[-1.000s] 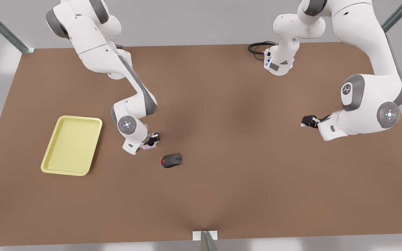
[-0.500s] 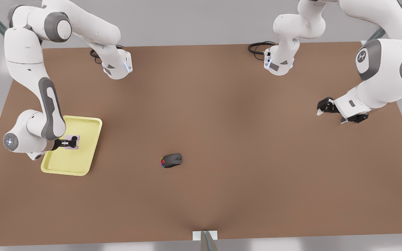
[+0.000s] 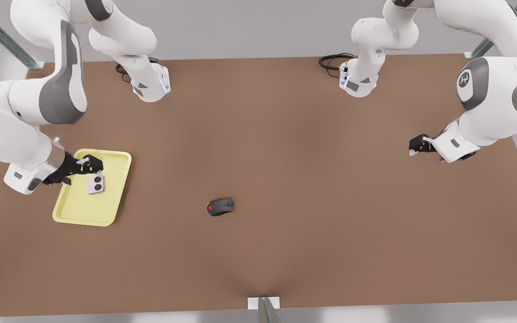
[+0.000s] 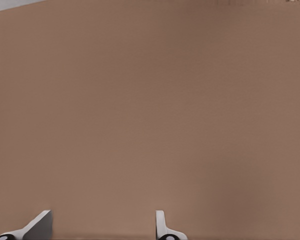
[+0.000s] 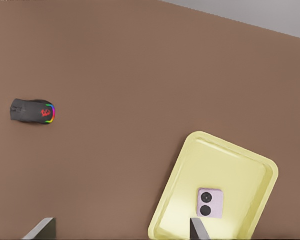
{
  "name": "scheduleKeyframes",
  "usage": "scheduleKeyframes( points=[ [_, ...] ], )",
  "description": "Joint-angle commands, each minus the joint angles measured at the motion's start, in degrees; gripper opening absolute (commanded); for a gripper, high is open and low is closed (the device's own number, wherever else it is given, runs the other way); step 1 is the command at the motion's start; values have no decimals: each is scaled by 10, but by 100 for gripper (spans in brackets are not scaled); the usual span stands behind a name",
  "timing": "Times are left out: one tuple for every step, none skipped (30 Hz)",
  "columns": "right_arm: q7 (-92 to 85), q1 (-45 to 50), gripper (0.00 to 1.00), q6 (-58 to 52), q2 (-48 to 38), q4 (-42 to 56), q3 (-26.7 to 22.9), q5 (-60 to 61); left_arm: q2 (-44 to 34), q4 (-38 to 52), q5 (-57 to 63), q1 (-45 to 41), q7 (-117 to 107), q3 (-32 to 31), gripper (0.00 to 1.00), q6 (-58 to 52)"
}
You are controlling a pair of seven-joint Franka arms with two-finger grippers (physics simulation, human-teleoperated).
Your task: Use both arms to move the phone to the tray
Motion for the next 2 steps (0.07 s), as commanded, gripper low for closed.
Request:
scheduleKeyframes(
  points=[
    [174,4,100,-61,22,36,-17,-16,-1,0,1,0,-67,0,100,-2],
    [173,3,100,-60,20,35,-22,-16,0,0,0,0,-67,0,100,-2]
  ],
)
